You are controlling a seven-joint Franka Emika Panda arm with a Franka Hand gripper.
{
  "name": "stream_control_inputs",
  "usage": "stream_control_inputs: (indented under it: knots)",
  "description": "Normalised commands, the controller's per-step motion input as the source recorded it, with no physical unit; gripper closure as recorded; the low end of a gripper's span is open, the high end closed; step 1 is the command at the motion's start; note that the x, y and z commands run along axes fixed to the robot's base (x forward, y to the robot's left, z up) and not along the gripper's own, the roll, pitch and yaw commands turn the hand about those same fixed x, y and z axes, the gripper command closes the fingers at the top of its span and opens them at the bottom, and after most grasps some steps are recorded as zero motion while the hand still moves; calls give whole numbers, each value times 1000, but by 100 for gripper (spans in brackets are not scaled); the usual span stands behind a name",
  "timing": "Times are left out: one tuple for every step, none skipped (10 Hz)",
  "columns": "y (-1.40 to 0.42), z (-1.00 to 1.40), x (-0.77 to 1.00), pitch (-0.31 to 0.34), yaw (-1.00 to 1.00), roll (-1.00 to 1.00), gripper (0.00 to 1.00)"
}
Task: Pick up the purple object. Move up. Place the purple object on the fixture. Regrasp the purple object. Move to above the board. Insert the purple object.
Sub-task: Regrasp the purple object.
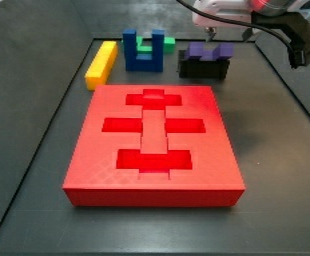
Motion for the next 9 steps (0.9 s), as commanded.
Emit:
stream_control_inputs:
  knots:
    - [-3, -126, 189, 0, 0, 143, 0]
    - [-106, -237, 334, 0, 0, 366, 0]
    - [-220, -171, 454, 0, 0, 634, 0]
    - [-280, -146, 451, 0, 0, 769, 0]
    - [-263, -149, 417, 0, 0, 729, 0]
    - [-194, -77, 237, 26, 0, 614, 0]
    - [-43, -91, 234, 49, 0, 403, 0]
    - [0, -140, 286, 57, 3, 331, 0]
    - [91, -220, 346, 60, 34, 69, 0]
